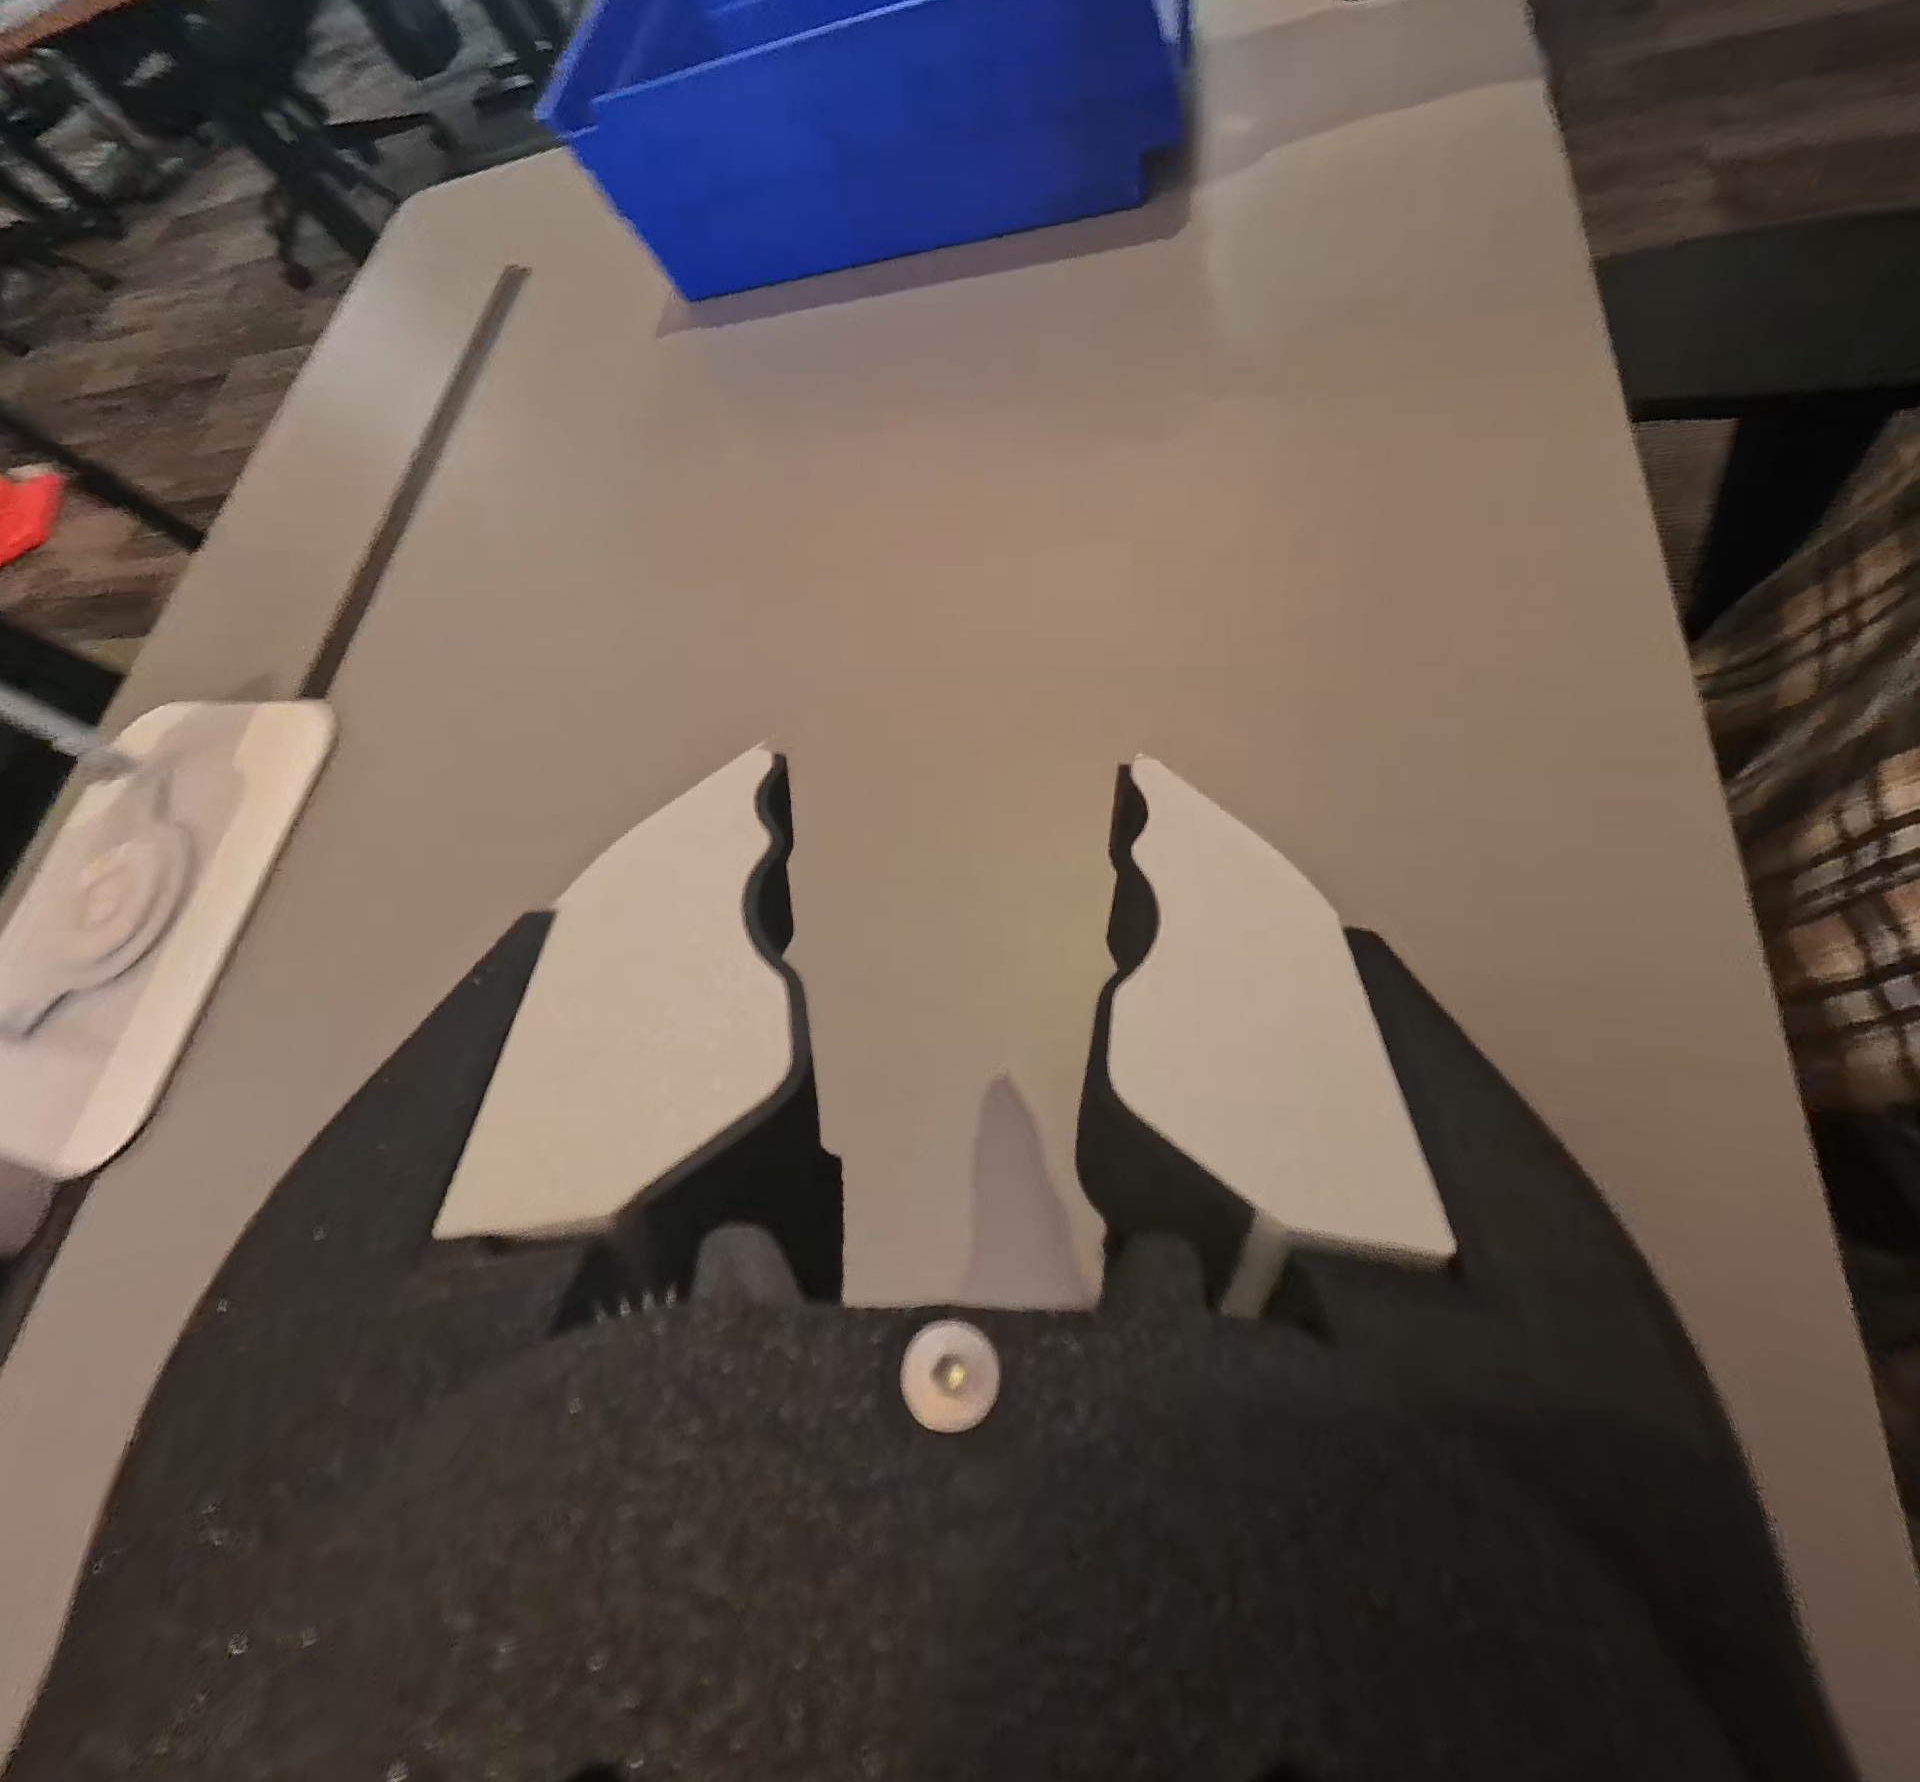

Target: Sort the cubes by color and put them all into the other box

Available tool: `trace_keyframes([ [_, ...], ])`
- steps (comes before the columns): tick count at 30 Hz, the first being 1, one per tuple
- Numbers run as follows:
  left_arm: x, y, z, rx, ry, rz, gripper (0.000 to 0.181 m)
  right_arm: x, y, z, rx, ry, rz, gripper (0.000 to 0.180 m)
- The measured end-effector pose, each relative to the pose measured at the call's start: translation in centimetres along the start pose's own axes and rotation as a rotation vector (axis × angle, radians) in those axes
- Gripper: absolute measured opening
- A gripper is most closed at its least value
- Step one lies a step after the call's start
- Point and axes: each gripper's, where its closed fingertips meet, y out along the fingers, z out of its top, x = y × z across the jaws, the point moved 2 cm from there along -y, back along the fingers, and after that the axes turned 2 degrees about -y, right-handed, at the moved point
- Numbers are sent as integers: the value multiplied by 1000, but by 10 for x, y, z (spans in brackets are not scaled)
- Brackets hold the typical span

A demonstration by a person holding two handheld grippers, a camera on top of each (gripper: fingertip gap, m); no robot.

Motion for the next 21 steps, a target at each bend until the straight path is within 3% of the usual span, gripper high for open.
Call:
trace_keyframes([
  [3,-27,-49,-12,-16,-24,158,58,-17,-34,22,202,-19,-39,40],
  [7,-80,-167,-48,-127,-104,457,57,-69,-73,40,454,-198,-123,47],
  [10,-108,-269,-99,-324,-201,662,59,-119,-73,49,561,-360,-133,54],
  [13,-115,-347,-150,-492,-305,759,59,-167,-46,56,584,-470,-37,56],
  [16,-109,-386,-195,-585,-388,762,60,-203,-1,56,482,-508,99,56],
  [21,-86,-379,-241,-629,-363,551,60,-238,53,62,362,-546,191,56],
])
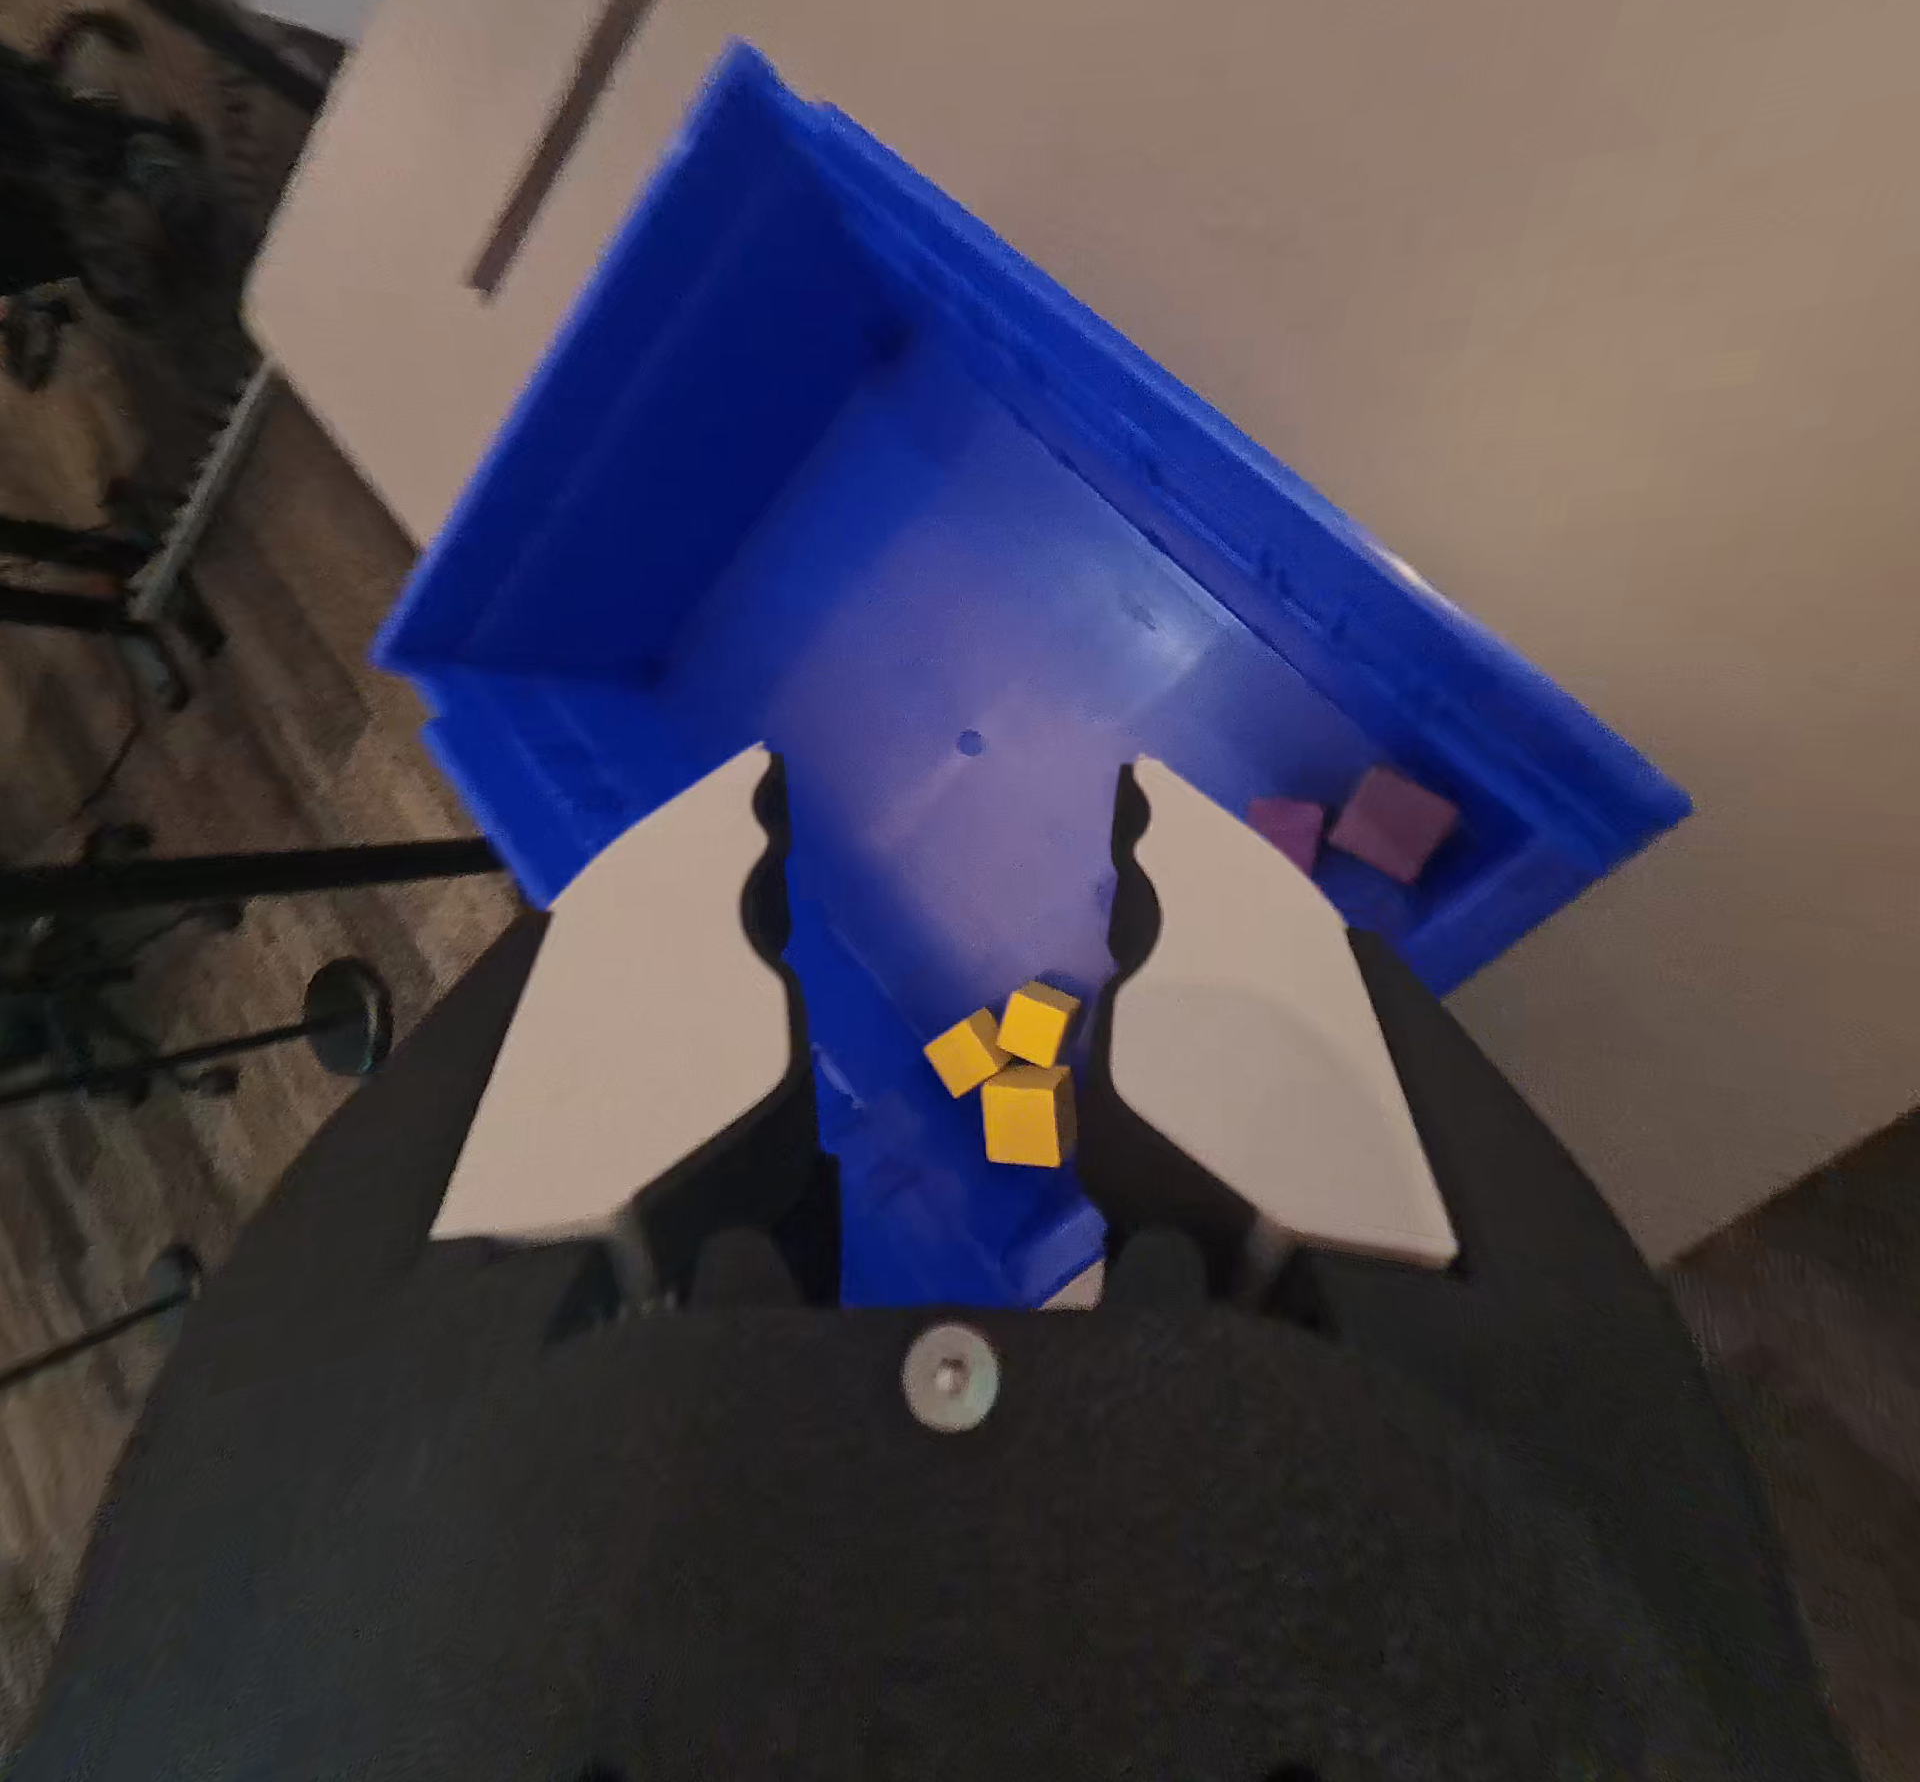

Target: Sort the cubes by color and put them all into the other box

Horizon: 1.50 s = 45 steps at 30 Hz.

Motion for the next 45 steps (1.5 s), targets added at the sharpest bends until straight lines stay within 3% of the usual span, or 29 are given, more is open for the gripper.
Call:
trace_keyframes([
  [11,50,50,-38,-20,225,-432,50,-38,57,54,-100,-33,71,56],
  [22,69,65,-63,-133,310,-609,41,-67,101,73,-224,-131,106,57],
  [32,80,82,-73,-248,353,-676,42,-72,103,72,-221,-127,129,57],
  [36,88,85,-68,-239,354,-724,25,-73,100,73,-202,-128,134,56],
  [40,70,85,-62,-213,274,-646,22,-72,98,70,-179,-117,142,53],
  [45,25,56,-20,54,135,-420,22,-73,101,75,-45,-45,199,50],
])
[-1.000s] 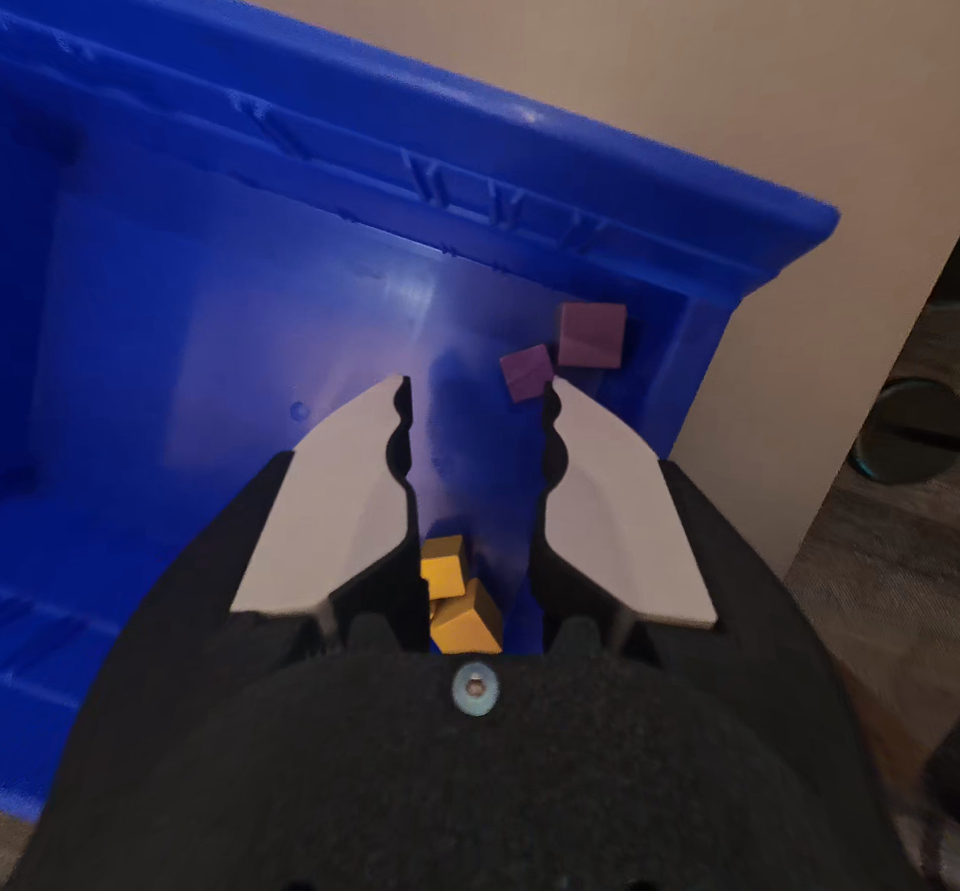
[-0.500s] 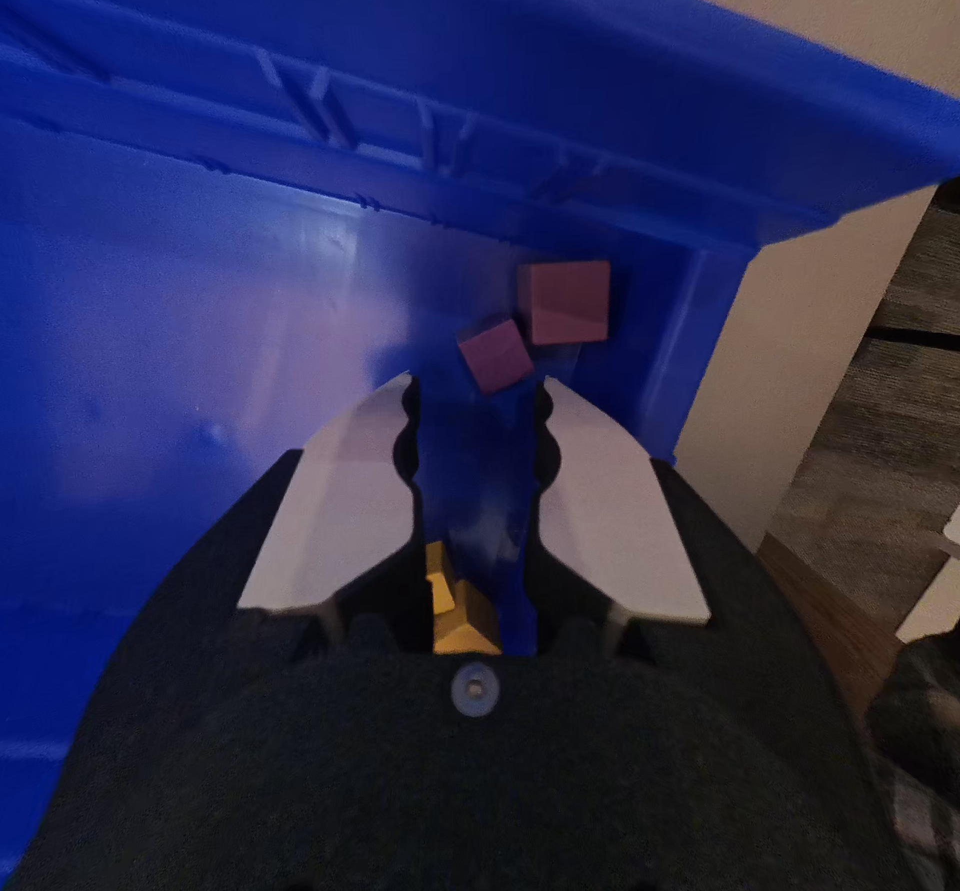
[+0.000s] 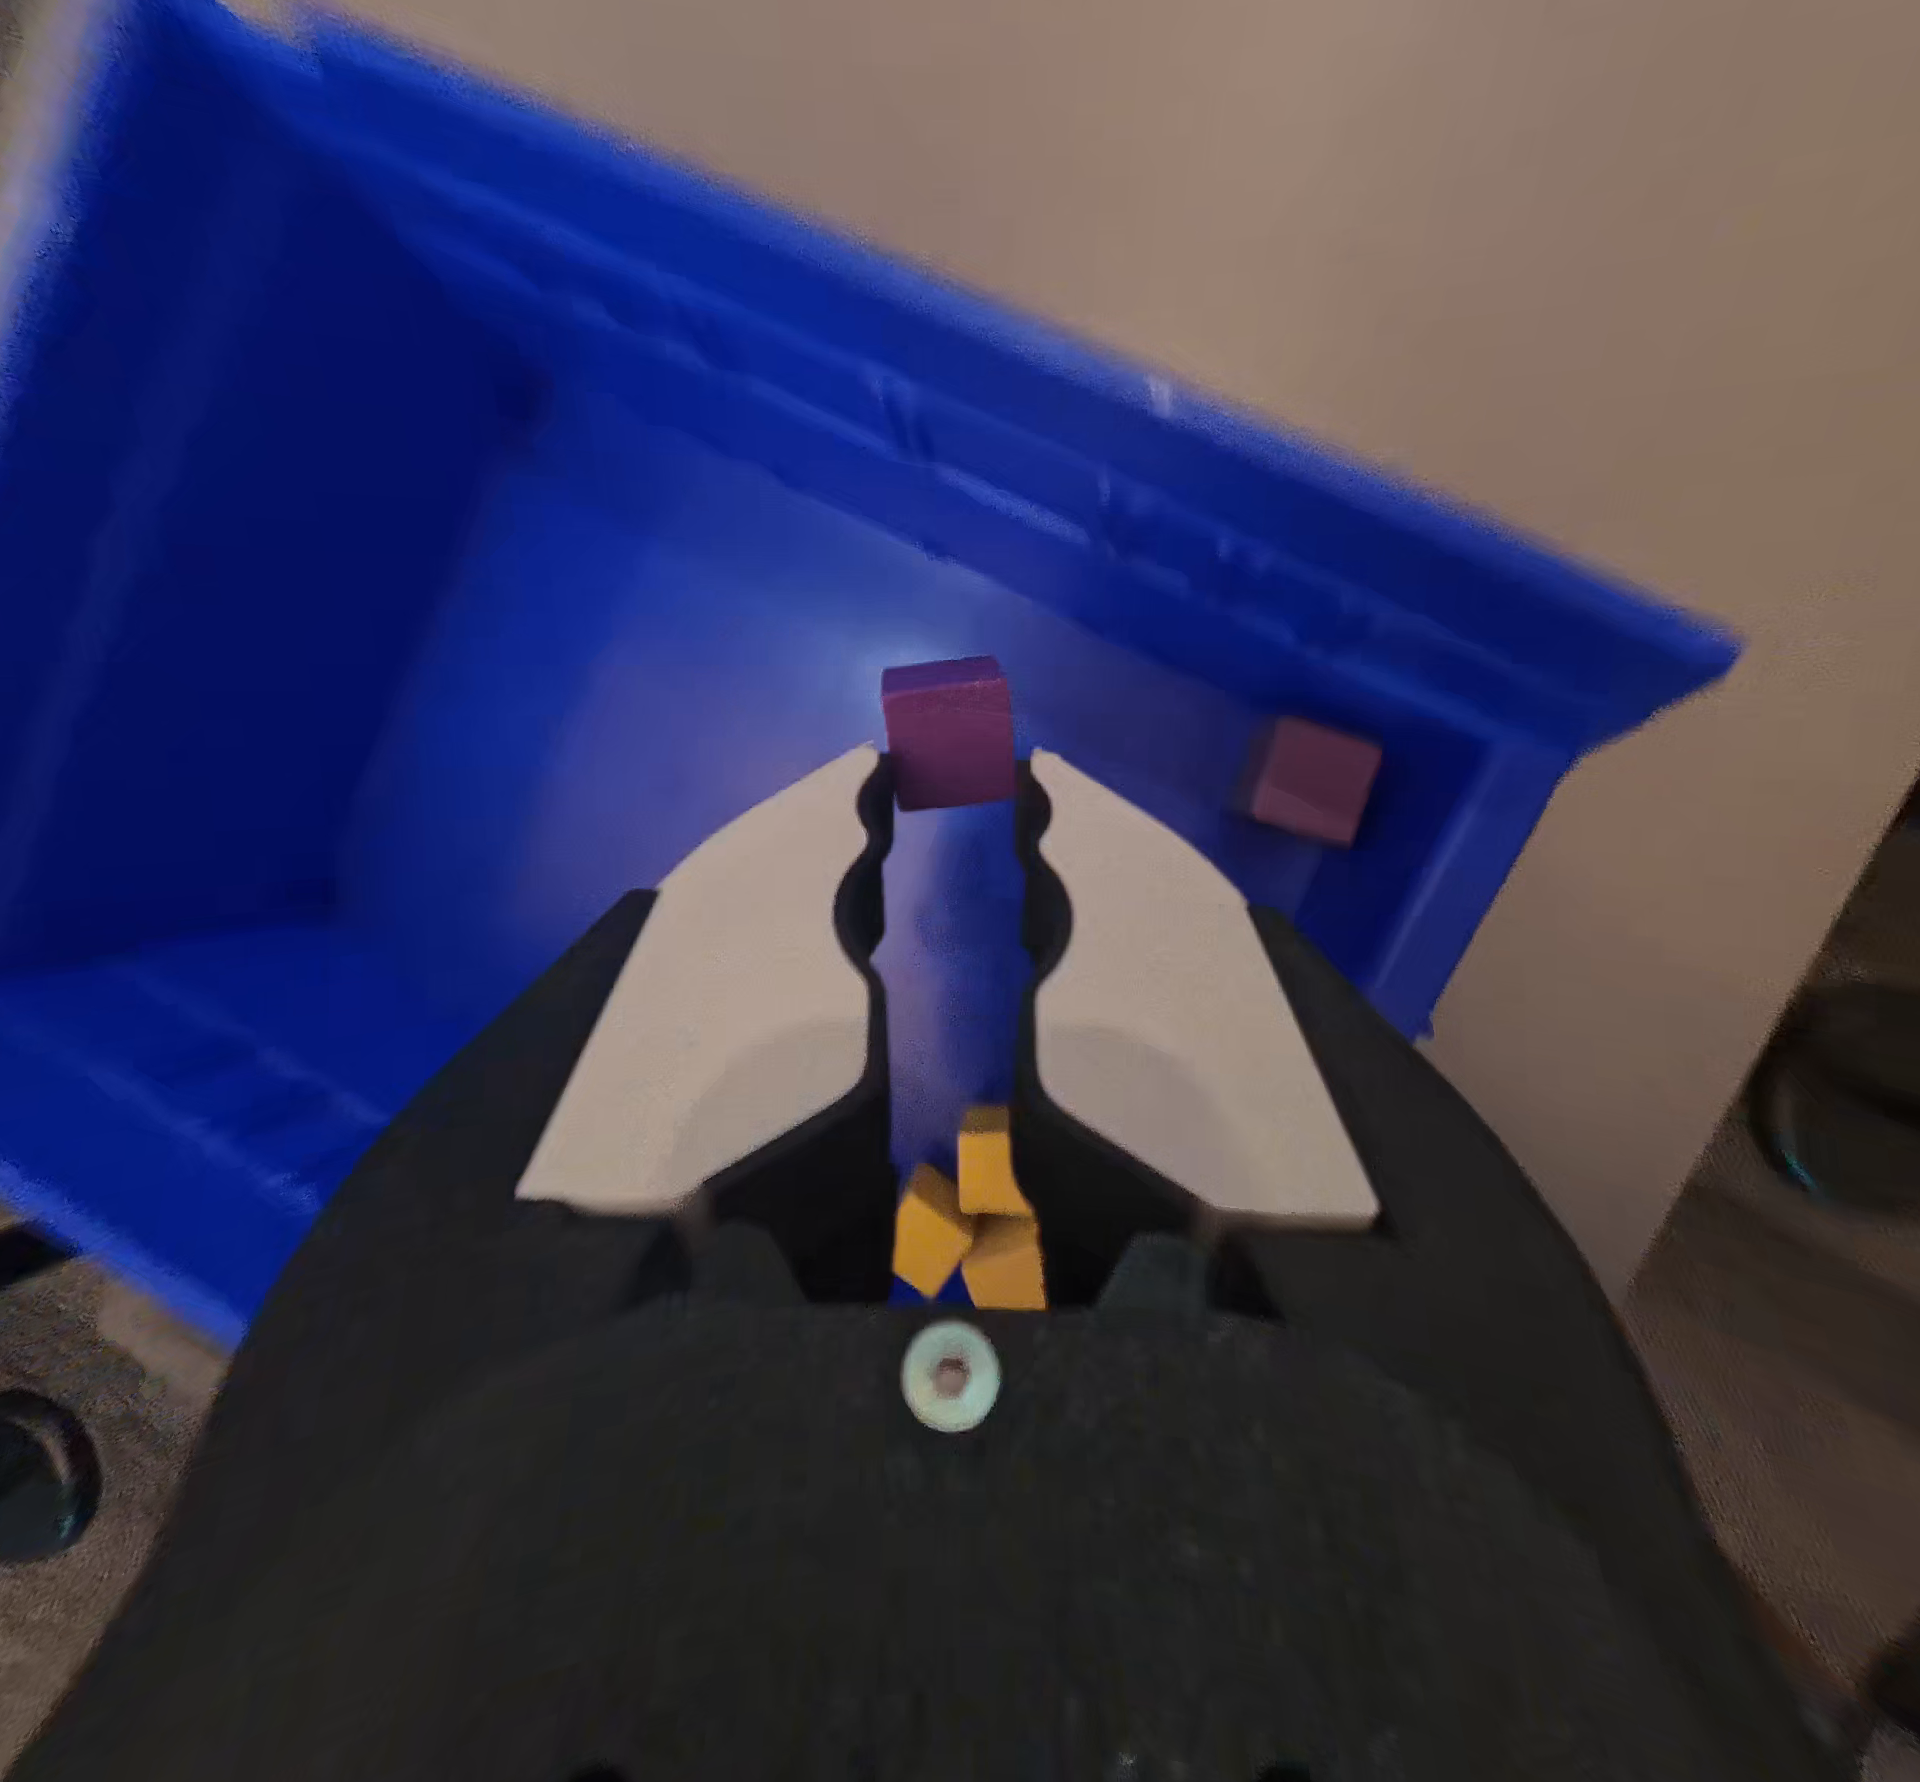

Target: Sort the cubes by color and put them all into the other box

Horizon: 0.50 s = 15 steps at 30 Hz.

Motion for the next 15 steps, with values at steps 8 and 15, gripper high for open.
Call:
trace_keyframes([
  [8,27,-14,145,269,46,305,21,-2,84,30,179,295,265,55],
  [15,91,45,259,249,115,295,21,-24,147,49,23,258,312,55],
])
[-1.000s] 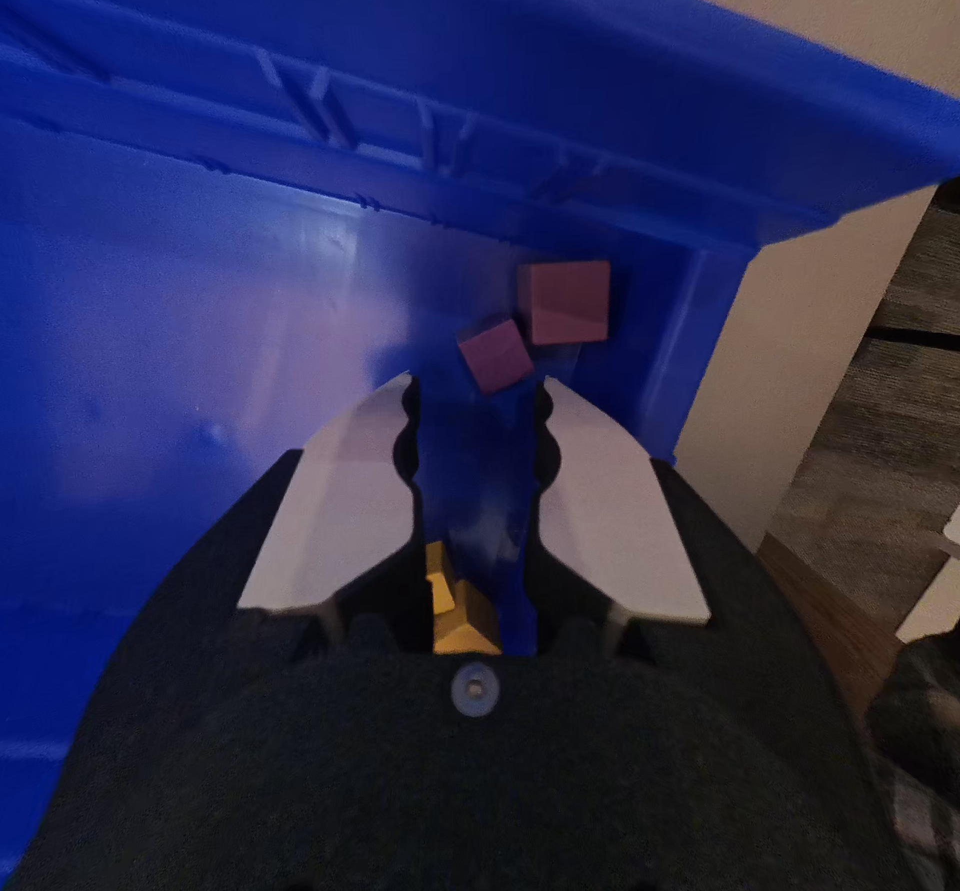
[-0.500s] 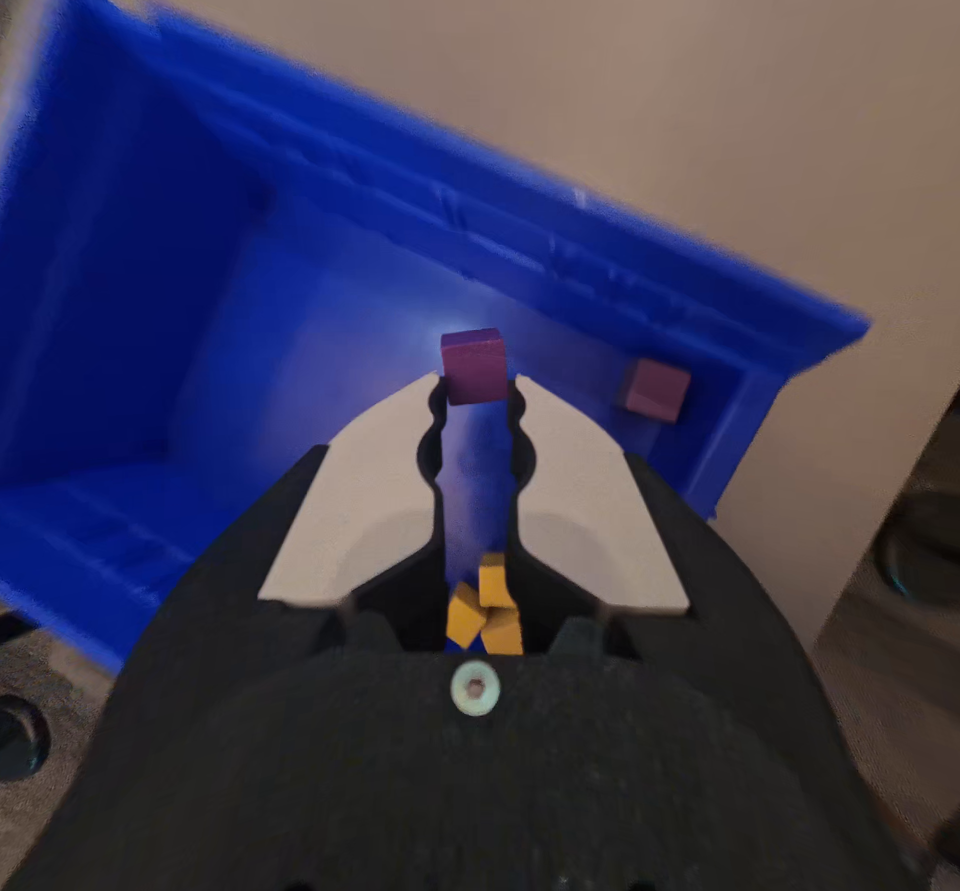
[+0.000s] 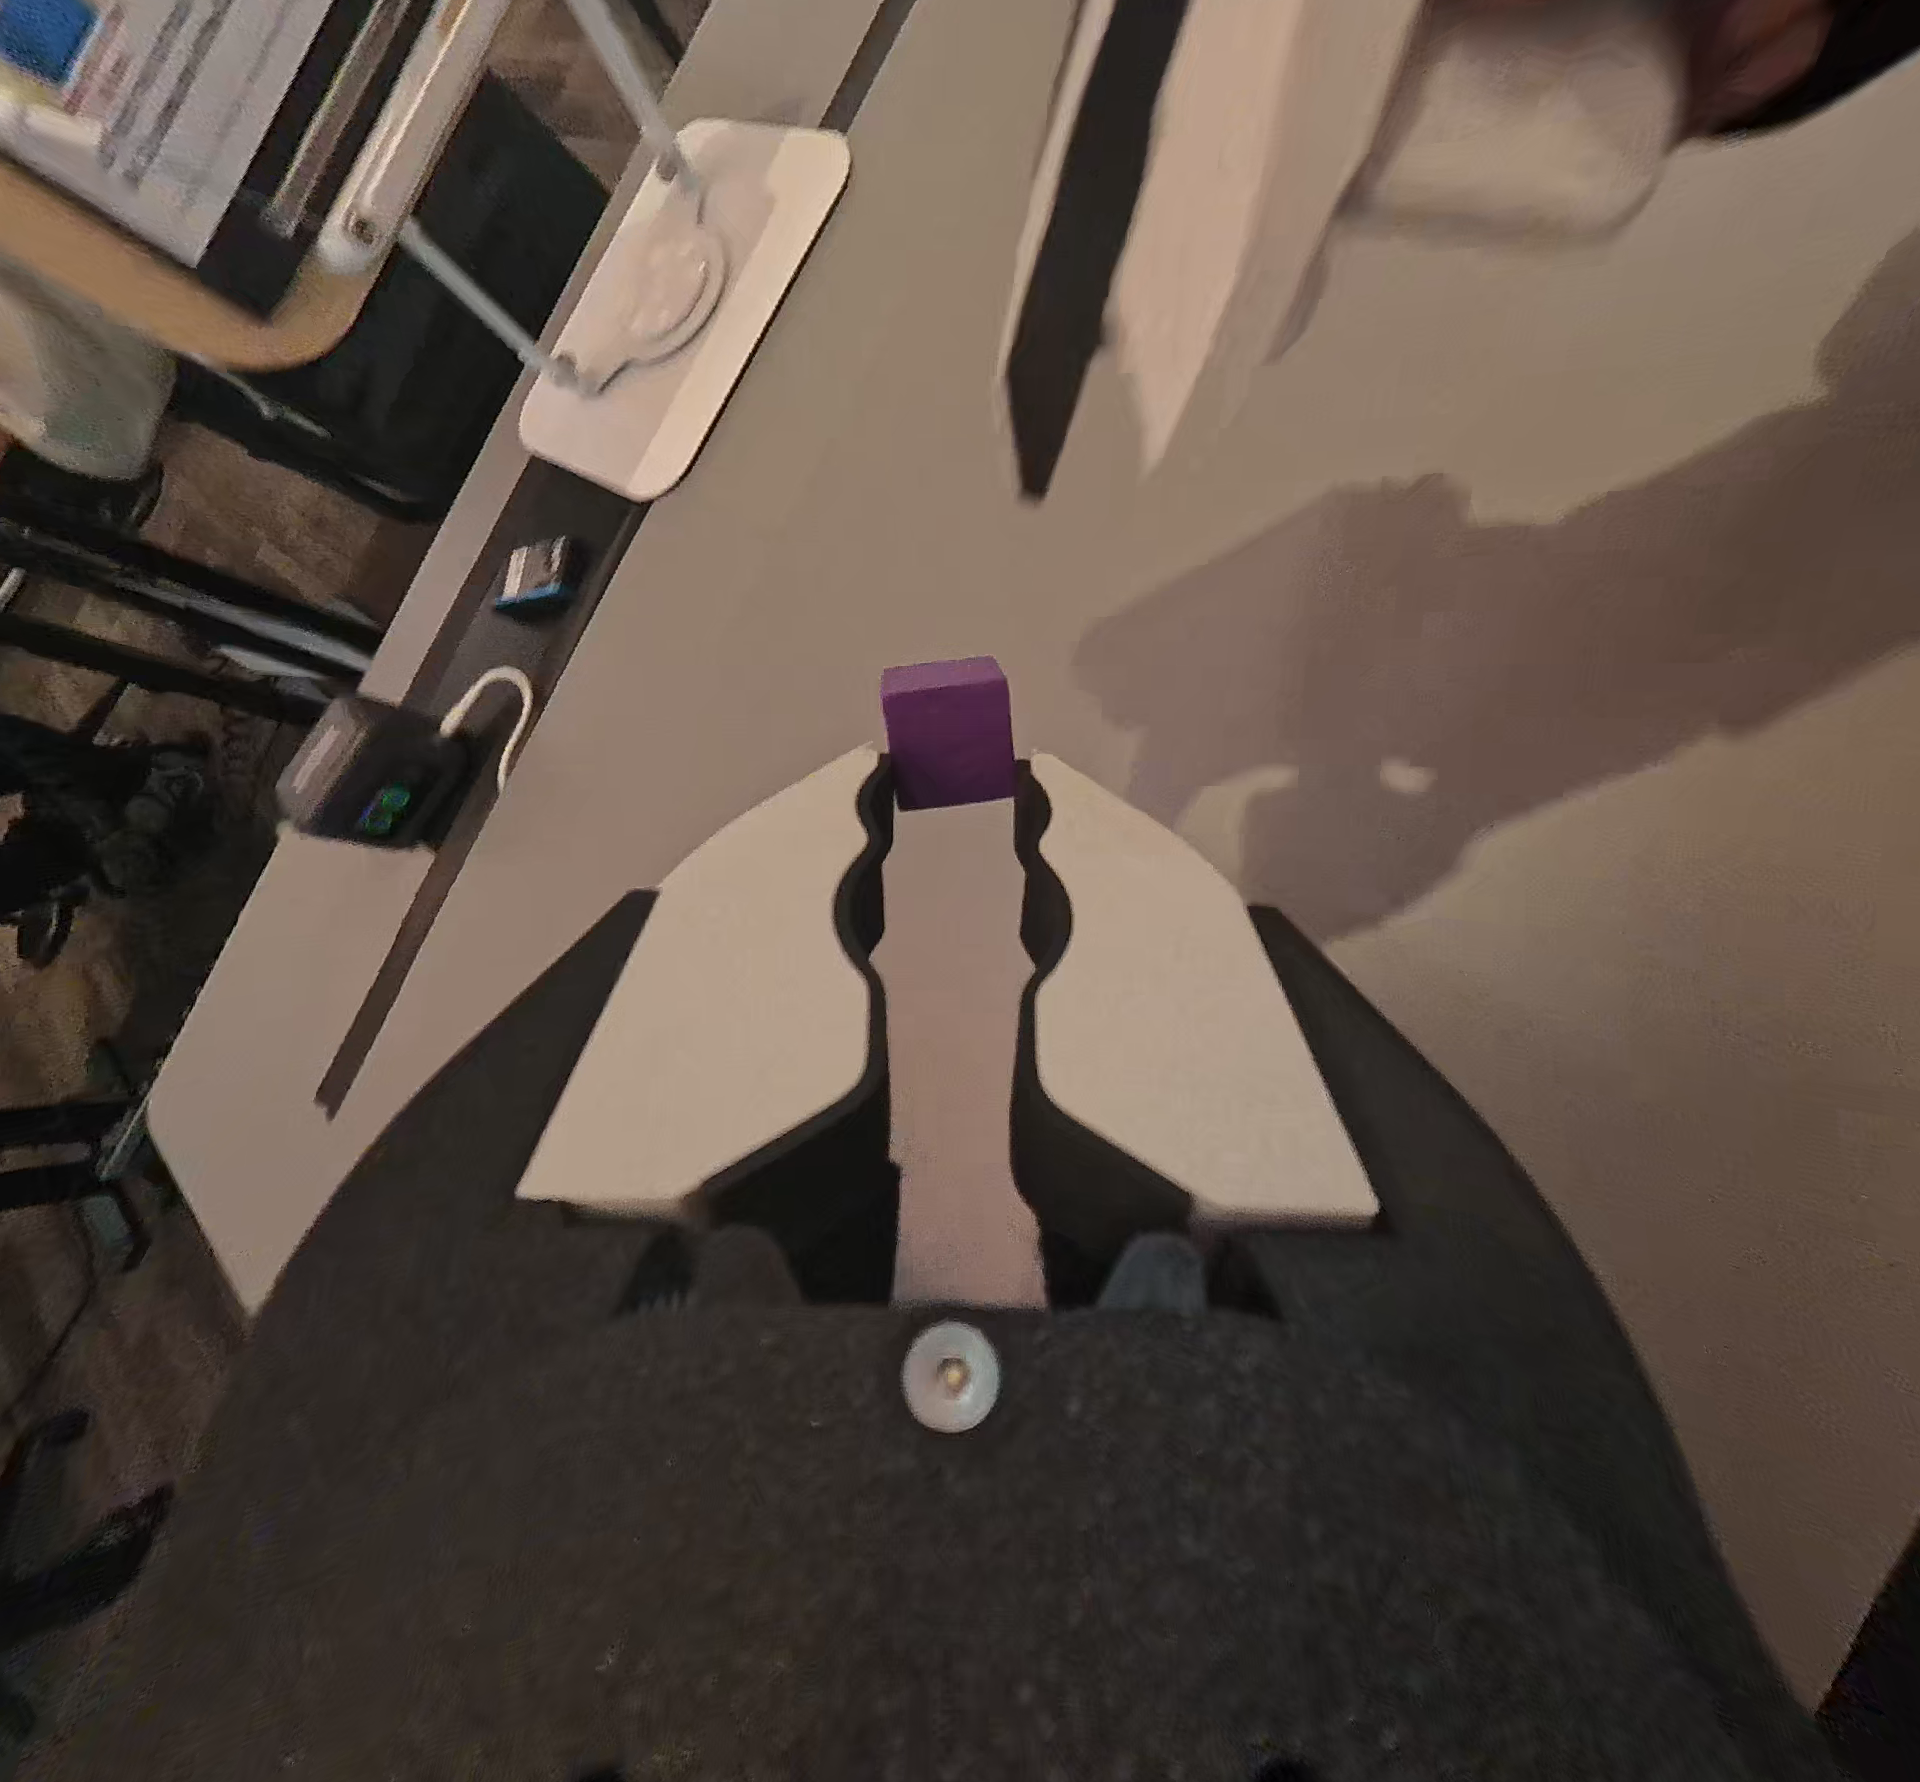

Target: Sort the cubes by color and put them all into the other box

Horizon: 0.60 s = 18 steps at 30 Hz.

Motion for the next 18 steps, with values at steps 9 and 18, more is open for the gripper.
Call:
trace_keyframes([
  [9,46,46,71,53,75,-15,21,14,-44,-16,-4,5,-50,22],
  [18,112,70,129,244,23,-289,58,63,-262,-63,62,-33,-521,22],
])
